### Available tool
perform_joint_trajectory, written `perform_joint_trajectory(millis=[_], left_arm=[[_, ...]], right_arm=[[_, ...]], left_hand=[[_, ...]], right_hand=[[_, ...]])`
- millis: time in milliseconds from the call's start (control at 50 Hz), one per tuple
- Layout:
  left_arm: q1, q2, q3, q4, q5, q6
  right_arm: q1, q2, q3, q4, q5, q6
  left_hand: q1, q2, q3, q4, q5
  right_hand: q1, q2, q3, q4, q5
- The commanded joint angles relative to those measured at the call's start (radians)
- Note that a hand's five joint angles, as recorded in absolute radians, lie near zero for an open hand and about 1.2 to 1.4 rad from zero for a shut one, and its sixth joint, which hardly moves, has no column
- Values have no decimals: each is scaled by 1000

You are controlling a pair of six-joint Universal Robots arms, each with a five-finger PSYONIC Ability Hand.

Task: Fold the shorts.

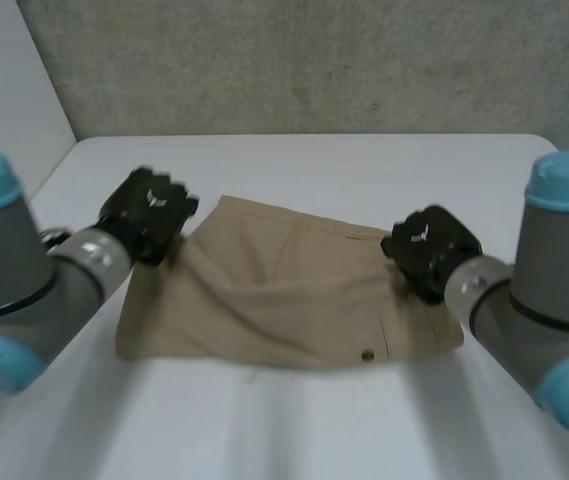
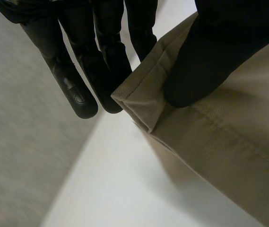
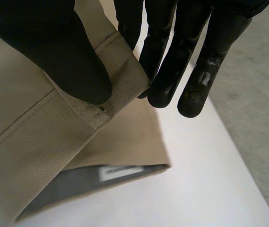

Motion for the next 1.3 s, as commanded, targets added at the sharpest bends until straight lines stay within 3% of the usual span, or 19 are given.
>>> perform_joint_trajectory(millis=[20,180,280,420,520,540,580,620,640,660,680,860,880,1020,1100,1220,1300], left_arm=[[-27,-283,258,220,9,3],[-30,-541,538,302,50,-4],[-35,-661,679,305,112,-4],[-35,-808,864,307,122,-4],[-33,-835,875,332,155,-8],[-33,-835,870,348,162,-8],[-33,-830,836,403,190,-11],[-33,-824,807,444,204,-20],[-33,-821,796,460,208,-26],[-33,-810,783,481,219,-49],[-33,-801,773,491,221,-64],[-35,-661,649,527,210,-115],[-35,-576,573,565,187,-121],[-29,-378,378,580,80,-191],[-24,-272,272,570,18,-277],[-20,-104,112,465,-37,-448],[-20,-19,52,258,-48,-552]], right_arm=[[-3,182,-208,-82,128,36],[-5,364,-397,-104,282,24],[-5,451,-475,-154,308,19],[-5,554,-541,-273,316,-48],[-3,575,-552,-342,316,-113],[-3,577,-552,-351,316,-120],[-2,586,-553,-371,319,-134],[0,582,-553,-374,324,-136],[-2,574,-553,-372,330,-131],[-2,569,-552,-371,330,-128],[-2,562,-550,-369,328,-125],[-46,289,-464,-362,304,41],[-52,240,-442,-354,278,68],[-74,41,-284,-248,138,153],[-89,-36,-204,-161,121,241],[-130,-61,-106,-23,109,435],[-140,-61,-18,14,74,524]], left_hand=[[269,198,203,196,262],[269,198,203,196,262],[269,198,203,196,262],[269,198,203,196,262],[269,198,203,196,262],[269,198,203,196,262],[269,198,203,196,262],[-127,-198,-194,-200,-135],[-394,-465,-461,-467,-402],[-836,-907,-902,-909,-843],[-951,-1022,-1017,-1024,-958],[-953,-1024,-1019,-1026,-960],[-953,-1024,-1019,-1026,-960],[-953,-1024,-1019,-1026,-960],[-949,-1020,-1015,-1022,-956],[-937,-1008,-1004,-1010,-945],[-931,-1002,-998,-1004,-939]], right_hand=[[423,214,213,203,227],[423,214,213,203,227],[423,214,213,203,227],[423,214,213,203,227],[423,214,213,203,227],[363,154,153,143,167],[-190,-399,-400,-410,-386],[-745,-953,-955,-965,-940],[-799,-1007,-1009,-1019,-994],[-799,-1007,-1009,-1019,-994],[-799,-1007,-1009,-1019,-994],[-799,-1007,-1009,-1019,-994],[-799,-1007,-1009,-1019,-994],[-799,-1007,-1009,-1019,-994],[-799,-1007,-1009,-1019,-994],[-777,-986,-987,-997,-973],[-630,-839,-840,-850,-826]])
